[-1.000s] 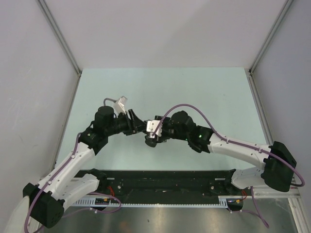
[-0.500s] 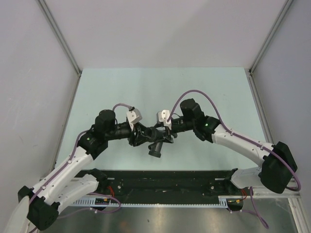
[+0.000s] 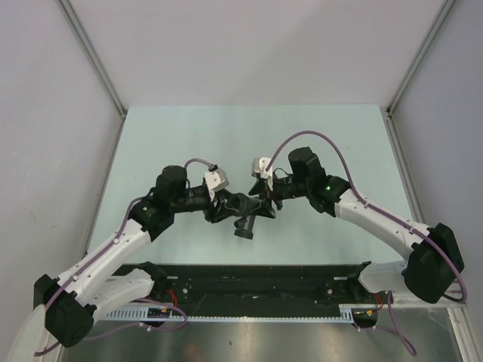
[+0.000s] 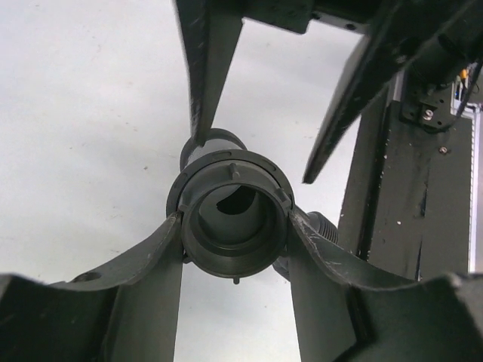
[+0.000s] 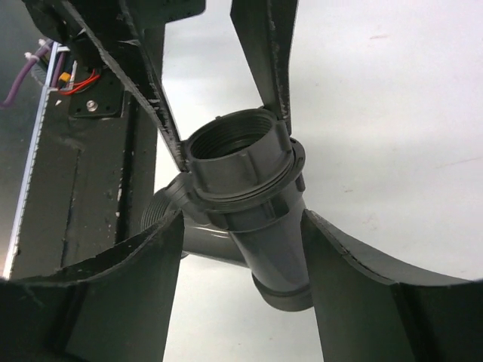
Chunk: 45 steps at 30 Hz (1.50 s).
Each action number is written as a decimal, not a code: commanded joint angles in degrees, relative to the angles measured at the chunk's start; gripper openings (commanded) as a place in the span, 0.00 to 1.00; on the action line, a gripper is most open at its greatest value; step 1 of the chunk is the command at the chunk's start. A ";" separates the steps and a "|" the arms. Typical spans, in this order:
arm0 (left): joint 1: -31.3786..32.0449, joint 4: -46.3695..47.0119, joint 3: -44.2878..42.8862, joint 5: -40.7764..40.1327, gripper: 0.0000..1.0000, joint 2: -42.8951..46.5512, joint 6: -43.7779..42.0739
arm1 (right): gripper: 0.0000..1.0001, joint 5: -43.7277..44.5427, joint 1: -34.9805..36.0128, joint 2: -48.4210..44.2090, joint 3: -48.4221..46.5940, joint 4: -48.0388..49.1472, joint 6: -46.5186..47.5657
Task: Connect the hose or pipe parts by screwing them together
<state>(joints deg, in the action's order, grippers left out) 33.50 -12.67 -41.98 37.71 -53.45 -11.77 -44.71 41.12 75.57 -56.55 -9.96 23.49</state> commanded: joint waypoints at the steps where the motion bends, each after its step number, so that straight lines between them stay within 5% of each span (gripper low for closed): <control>1: -3.08 6.77 -1.36 -0.10 0.00 0.71 5.58 | 0.71 4.62 0.36 -3.94 -2.95 2.84 -5.20; 8: -10.81 17.04 2.59 4.90 0.00 1.68 26.07 | 0.80 13.06 1.15 -10.17 1.70 6.96 -2.93; 12: -13.89 25.22 6.46 7.72 0.00 3.70 37.42 | 0.89 14.29 1.33 -14.21 8.47 17.57 1.56; 19: -14.51 25.23 4.45 12.29 0.00 3.79 49.46 | 0.89 18.08 3.26 -13.09 10.94 24.98 8.06; 45: -14.51 26.02 5.94 13.00 0.00 5.55 55.63 | 0.87 18.79 10.82 -5.79 9.09 29.90 7.19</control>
<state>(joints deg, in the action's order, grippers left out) 19.35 9.08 -35.27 49.30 -49.19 41.63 -25.89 51.79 69.01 -45.43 15.88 31.51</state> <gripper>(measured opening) 0.539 0.877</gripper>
